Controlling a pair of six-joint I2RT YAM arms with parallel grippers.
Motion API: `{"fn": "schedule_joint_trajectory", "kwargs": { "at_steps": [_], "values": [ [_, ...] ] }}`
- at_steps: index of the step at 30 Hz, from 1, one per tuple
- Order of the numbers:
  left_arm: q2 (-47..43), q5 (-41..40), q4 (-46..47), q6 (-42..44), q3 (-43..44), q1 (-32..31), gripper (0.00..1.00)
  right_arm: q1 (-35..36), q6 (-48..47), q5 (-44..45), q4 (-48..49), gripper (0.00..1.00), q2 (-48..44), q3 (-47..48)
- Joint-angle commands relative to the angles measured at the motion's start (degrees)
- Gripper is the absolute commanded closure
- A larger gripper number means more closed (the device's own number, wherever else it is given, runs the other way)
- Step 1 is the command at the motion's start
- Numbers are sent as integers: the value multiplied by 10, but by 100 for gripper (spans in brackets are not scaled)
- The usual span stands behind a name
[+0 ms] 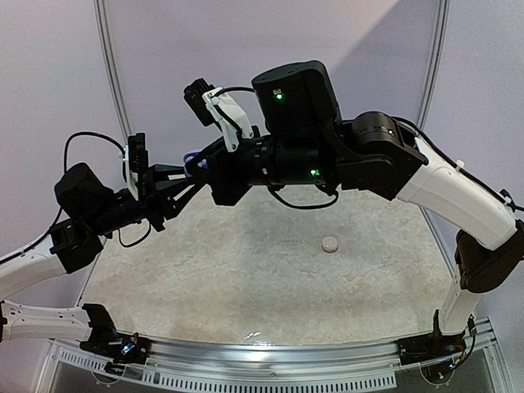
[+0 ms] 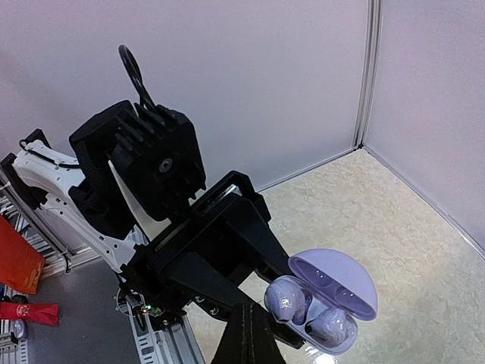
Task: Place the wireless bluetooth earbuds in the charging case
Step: Adjust the left earbud in the left side groove of the charging case.
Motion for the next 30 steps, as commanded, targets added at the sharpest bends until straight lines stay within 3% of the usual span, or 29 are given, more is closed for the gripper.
{"fn": "schedule_joint_trajectory", "kwargs": {
  "at_steps": [1, 11, 17, 21, 30],
  "values": [
    [0, 1, 4, 8, -4, 7, 100, -4, -13, -25, 11, 100, 3, 14],
    [-2, -2, 5, 10, -6, 8, 100, -4, -19, -41, 41, 100, -20, 13],
    [-1, -2, 5, 9, -6, 8, 100, -13, -4, 30, 18, 100, -33, 8],
    [-2, -1, 6, 8, -6, 8, 100, -28, 45, 32, 0, 100, -26, 8],
    [-5, -7, 6, 4, -7, 8, 100, -29, 42, 10, -3, 100, -43, -26]
  ]
}}
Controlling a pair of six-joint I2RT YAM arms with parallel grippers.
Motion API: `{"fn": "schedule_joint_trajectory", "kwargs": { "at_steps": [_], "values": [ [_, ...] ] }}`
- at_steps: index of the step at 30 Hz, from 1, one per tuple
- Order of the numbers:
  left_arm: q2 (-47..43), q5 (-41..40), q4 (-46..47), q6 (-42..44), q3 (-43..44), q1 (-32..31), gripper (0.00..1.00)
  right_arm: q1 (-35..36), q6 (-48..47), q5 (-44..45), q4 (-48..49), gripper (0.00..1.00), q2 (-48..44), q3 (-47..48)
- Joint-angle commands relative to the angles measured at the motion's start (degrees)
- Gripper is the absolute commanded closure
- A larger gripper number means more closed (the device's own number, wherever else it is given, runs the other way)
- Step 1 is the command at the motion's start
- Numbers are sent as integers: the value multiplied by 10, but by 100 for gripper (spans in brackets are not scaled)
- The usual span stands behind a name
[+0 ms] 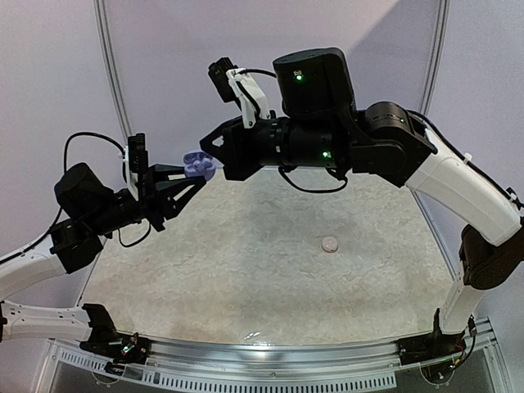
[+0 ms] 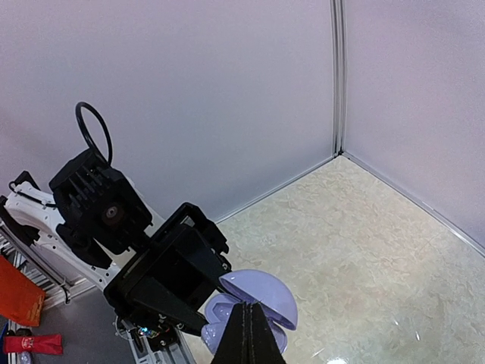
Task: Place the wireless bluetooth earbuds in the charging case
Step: Adjust the left earbud in the left side groove of the charging case.
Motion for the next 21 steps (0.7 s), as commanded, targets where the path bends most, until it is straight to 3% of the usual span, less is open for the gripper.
{"fn": "schedule_joint_trajectory", "kwargs": {
  "at_steps": [1, 21],
  "values": [
    [-5, -6, 6, -1, -8, 9, 100, 1, 10, 1, -22, 100, -31, -30],
    [-4, -12, 12, -4, -4, 13, 100, 1, 37, -30, -36, 100, -8, -31]
  ]
}}
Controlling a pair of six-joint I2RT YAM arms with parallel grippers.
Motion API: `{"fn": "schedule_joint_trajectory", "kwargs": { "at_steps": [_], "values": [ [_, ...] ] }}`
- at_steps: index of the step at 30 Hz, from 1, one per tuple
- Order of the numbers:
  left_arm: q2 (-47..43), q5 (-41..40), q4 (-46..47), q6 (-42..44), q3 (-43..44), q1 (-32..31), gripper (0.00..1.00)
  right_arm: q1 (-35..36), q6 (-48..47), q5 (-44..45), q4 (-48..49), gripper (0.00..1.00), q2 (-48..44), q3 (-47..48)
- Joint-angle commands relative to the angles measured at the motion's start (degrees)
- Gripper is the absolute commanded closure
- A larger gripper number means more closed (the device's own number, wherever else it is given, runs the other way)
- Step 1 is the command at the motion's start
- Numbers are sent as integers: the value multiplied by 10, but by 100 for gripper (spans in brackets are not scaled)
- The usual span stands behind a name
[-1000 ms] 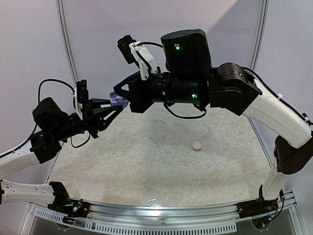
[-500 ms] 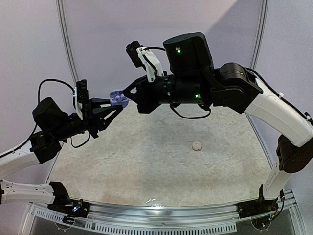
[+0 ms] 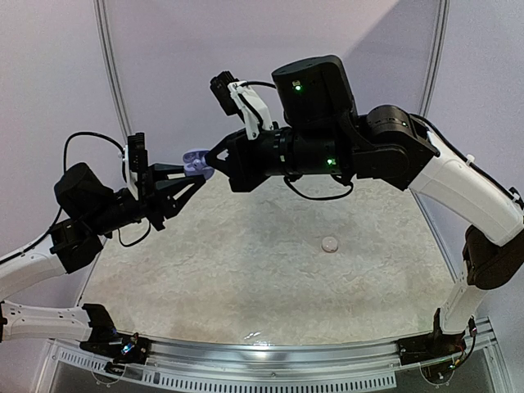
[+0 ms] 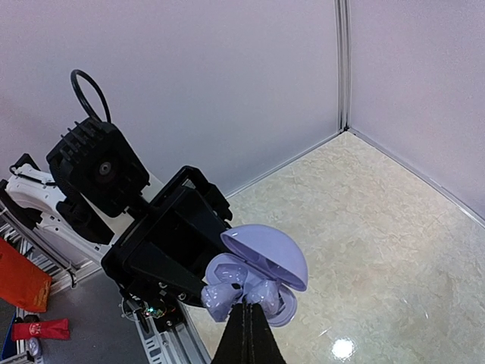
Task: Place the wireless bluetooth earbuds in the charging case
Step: Adjust the left earbud in the left side groove of the charging case.
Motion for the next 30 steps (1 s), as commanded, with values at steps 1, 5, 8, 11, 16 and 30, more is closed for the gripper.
{"fn": "schedule_joint_trajectory", "kwargs": {
  "at_steps": [1, 5, 8, 11, 16, 30],
  "values": [
    [-2, -8, 11, -3, -4, 11, 100, 1, 15, -18, -9, 100, 8, -1],
    [-1, -6, 10, -1, -2, 12, 100, 1, 19, -26, -5, 100, 8, -1],
    [-1, -7, 11, 0, -2, 12, 100, 1, 18, -31, 1, 100, 12, 0],
    [-1, -5, 11, 0, -2, 12, 100, 1, 15, -34, 6, 100, 18, 5],
    [-2, -4, 10, 1, -3, 12, 100, 1, 13, -33, 10, 100, 25, 7],
    [-2, -1, 8, 2, -3, 12, 100, 1, 7, -56, 31, 100, 46, 35]
  ]
}}
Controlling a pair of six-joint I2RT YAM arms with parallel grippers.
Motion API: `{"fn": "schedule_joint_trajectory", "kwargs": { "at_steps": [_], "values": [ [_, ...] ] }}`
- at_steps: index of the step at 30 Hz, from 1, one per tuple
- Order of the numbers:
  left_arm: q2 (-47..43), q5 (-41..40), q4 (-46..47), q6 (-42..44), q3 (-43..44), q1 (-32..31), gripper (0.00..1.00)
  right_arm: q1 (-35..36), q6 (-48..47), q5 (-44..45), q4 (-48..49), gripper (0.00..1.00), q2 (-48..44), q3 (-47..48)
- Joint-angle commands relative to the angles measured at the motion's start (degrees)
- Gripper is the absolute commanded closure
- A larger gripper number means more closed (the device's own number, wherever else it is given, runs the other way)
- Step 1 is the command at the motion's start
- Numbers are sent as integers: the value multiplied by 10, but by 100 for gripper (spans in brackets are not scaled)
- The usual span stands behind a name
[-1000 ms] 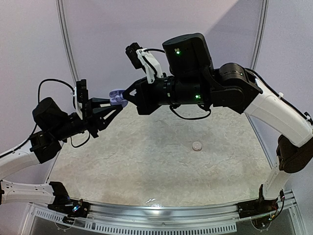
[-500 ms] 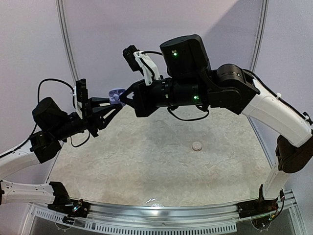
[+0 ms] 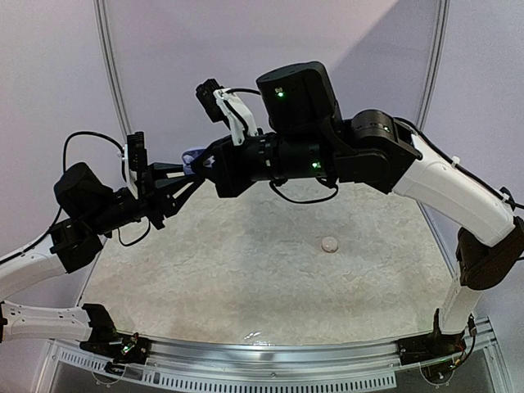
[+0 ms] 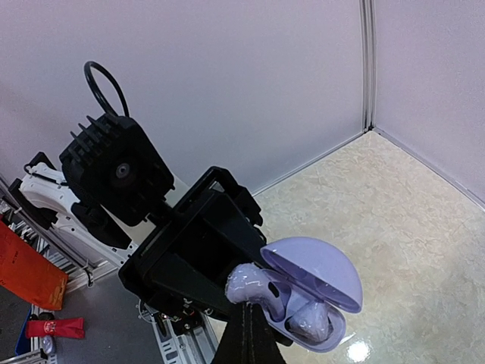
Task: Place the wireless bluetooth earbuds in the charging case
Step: Adjust the left earbud in the left side groove of the charging case.
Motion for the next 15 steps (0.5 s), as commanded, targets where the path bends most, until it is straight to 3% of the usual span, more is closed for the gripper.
{"fn": "schedule_joint_trajectory", "kwargs": {
  "at_steps": [1, 15],
  "values": [
    [-2, 2, 6, 2, -4, 8, 100, 1, -4, -13, 11, 100, 17, 20],
    [-4, 0, -1, -4, -6, 8, 100, 1, -10, -9, -9, 100, 11, 20]
  ]
}}
